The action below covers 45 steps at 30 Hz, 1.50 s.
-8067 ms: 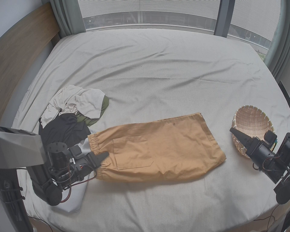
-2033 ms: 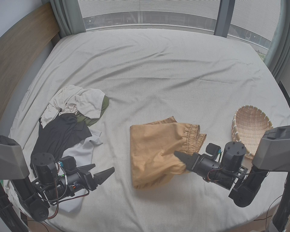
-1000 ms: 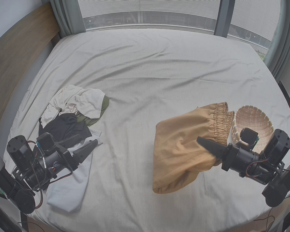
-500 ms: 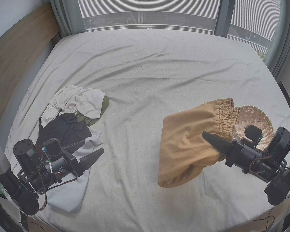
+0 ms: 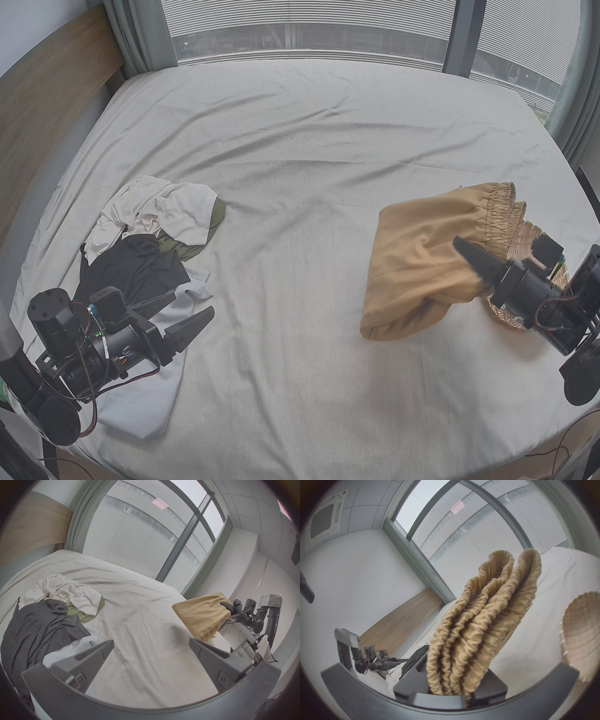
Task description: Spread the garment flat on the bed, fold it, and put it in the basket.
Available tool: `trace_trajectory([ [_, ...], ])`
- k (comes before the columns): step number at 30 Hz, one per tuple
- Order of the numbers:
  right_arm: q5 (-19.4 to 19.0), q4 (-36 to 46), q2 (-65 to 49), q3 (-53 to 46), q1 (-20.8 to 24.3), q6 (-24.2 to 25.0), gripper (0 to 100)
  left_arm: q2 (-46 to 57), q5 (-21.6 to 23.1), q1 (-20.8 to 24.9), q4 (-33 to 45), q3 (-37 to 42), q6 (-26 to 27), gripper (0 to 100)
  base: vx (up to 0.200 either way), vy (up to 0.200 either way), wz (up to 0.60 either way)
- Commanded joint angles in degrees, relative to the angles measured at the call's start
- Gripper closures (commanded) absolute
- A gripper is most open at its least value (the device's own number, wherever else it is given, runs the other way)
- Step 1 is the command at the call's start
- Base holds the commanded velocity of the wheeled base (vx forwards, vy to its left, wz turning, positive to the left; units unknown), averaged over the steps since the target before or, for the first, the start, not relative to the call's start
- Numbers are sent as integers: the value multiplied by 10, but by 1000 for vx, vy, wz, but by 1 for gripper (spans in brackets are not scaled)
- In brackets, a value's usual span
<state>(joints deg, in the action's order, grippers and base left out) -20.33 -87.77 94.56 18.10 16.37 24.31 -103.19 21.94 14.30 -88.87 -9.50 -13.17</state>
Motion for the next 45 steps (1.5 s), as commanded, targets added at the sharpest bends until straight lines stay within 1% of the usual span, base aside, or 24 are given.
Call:
trace_trajectory([
  [1, -1, 1, -5, 11, -53, -1, 100, -4, 0, -4, -1, 0, -1, 0, 0, 0, 0],
  [2, -1, 1, -6, 17, -67, -1, 100, -3, 0, -6, 0, -1, -1, 0, 0, 0, 0],
  [3, -1, 1, -6, 17, -67, -1, 100, -3, 0, -6, 0, -1, -1, 0, 0, 0, 0],
  [4, -1, 1, -6, 23, -80, -2, 100, -3, 0, -6, -1, -1, -1, 0, 0, 0, 0],
  [10, -1, 4, -3, 47, -183, -33, 100, -3, 0, -6, -1, 0, -1, 0, 0, 0, 0],
  [11, -1, 13, 3, 55, -208, -47, 100, -4, 0, -6, -1, 0, -1, 0, 0, 0, 0],
  [12, -1, 17, 4, 58, -215, -51, 100, -4, 0, -6, -1, 0, -1, 0, 0, 0, 0],
  [15, -1, 55, 7, 76, -260, -65, 100, -6, 0, -5, 0, 1, -1, 0, 0, 0, 0],
  [19, -1, 86, 8, 93, -300, -67, 100, -14, 0, -5, -1, 5, 0, 0, 0, 0, 0],
  [22, -1, 88, 9, 101, -315, -68, 100, -16, 0, -3, -1, 5, 0, 0, 0, 0, 0],
  [23, -1, 89, 11, 107, -328, -68, 100, -17, 0, -2, -1, 5, 0, 0, 0, 0, 0],
  [28, -1, 103, 18, 112, -342, -81, 100, -17, 0, -1, -1, 6, 0, 0, 0, 0, 0],
  [35, -1, 104, 37, 108, -342, -84, 100, -16, 0, -1, -1, 9, 0, 0, 0, 0, 0],
  [45, -1, 105, 36, 106, -343, -85, 100, -16, 0, -1, -1, 8, 0, 0, 0, 0, 0],
])
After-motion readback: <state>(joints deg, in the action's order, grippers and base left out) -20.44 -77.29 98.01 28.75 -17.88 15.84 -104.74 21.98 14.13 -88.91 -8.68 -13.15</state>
